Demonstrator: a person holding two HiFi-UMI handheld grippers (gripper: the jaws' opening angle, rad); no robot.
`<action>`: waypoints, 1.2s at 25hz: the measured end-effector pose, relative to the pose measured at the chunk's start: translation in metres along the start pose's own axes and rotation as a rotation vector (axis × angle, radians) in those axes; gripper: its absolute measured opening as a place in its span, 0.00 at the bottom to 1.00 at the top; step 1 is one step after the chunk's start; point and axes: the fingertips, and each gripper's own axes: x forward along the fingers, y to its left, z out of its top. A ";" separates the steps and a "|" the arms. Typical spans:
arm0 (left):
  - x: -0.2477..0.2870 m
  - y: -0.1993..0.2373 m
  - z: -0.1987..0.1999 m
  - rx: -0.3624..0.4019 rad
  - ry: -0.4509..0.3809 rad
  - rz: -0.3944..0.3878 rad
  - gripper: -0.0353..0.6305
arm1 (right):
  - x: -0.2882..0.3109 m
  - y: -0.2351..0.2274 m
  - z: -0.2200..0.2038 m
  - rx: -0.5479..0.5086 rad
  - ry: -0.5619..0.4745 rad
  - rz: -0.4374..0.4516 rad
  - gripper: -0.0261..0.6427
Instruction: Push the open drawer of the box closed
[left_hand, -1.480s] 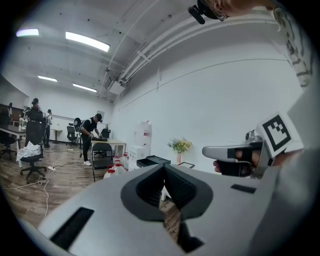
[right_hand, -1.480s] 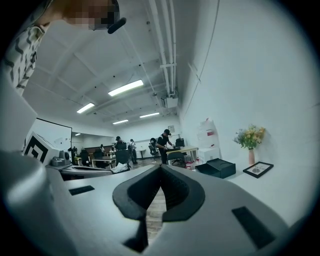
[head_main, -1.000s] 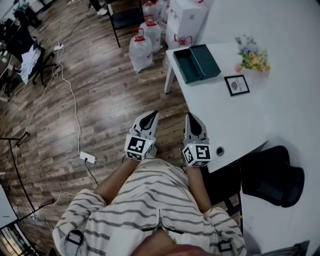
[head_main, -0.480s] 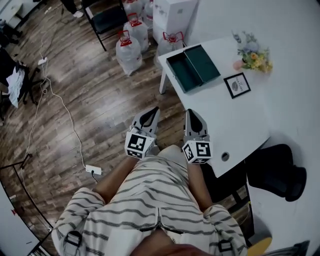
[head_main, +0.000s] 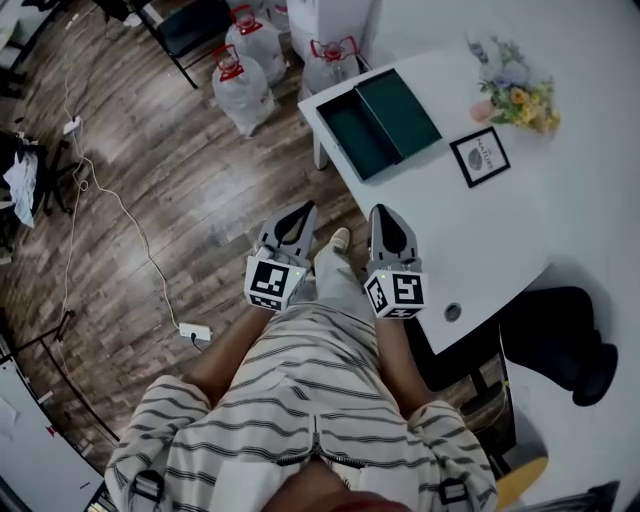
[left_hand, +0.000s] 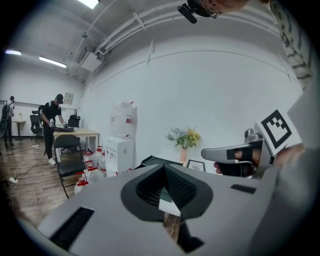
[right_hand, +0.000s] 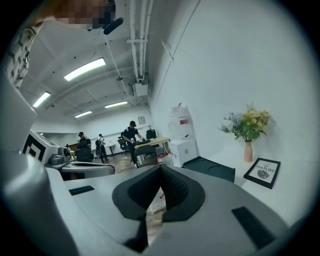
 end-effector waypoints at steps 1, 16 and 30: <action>0.008 0.001 -0.001 -0.001 0.006 0.003 0.06 | 0.006 -0.006 -0.001 0.003 0.005 0.002 0.05; 0.095 0.014 -0.034 -0.014 0.122 0.038 0.06 | 0.055 -0.086 -0.021 0.072 0.076 -0.010 0.05; 0.140 0.026 -0.057 -0.012 0.182 0.006 0.06 | 0.090 -0.148 -0.054 0.155 0.177 -0.163 0.05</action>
